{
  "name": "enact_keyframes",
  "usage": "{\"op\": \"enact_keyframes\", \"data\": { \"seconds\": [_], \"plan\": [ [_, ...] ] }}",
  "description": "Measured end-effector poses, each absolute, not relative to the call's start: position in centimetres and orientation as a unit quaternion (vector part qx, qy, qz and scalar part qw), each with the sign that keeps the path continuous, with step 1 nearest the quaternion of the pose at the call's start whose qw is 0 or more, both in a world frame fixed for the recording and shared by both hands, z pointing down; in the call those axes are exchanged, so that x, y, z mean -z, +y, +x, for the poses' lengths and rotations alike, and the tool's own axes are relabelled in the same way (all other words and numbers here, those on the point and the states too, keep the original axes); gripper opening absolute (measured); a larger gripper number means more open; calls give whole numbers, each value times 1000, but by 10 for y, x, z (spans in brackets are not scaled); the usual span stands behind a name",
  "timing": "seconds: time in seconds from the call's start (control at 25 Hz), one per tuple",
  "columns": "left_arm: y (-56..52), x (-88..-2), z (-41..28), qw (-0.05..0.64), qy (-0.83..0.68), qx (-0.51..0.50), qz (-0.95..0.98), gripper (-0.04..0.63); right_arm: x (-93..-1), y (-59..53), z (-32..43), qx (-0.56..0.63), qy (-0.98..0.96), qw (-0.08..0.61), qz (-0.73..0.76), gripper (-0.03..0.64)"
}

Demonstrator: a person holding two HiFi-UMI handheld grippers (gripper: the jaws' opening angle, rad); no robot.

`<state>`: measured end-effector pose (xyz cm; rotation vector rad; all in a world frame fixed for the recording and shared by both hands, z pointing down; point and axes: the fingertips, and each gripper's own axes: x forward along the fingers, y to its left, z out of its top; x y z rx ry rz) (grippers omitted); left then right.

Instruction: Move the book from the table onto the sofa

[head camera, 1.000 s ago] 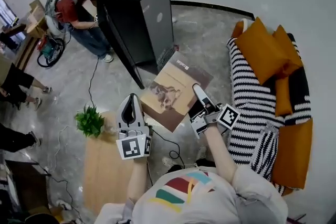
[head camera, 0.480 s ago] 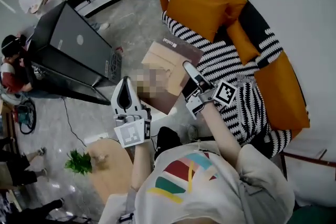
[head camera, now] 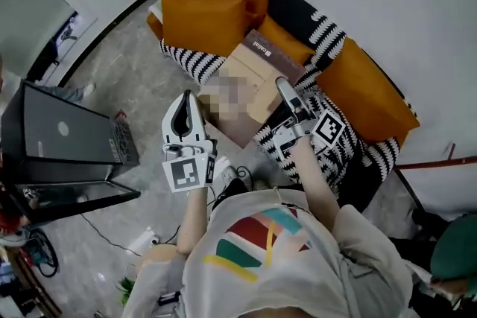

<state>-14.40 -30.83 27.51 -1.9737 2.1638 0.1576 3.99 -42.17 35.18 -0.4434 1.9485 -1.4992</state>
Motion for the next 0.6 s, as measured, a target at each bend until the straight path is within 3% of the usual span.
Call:
{"op": "enact_keyframes", "data": {
  "seconds": [0.4,0.6],
  "plan": [
    [-367,-294,-182,68,657,-62,-748,3,-341,-437,60,515,710,397,-270,153],
    [-389,-308,-184,54,649,-66,-756,3,-365,-441,65,526,689,398,-301,153]
  ]
}}
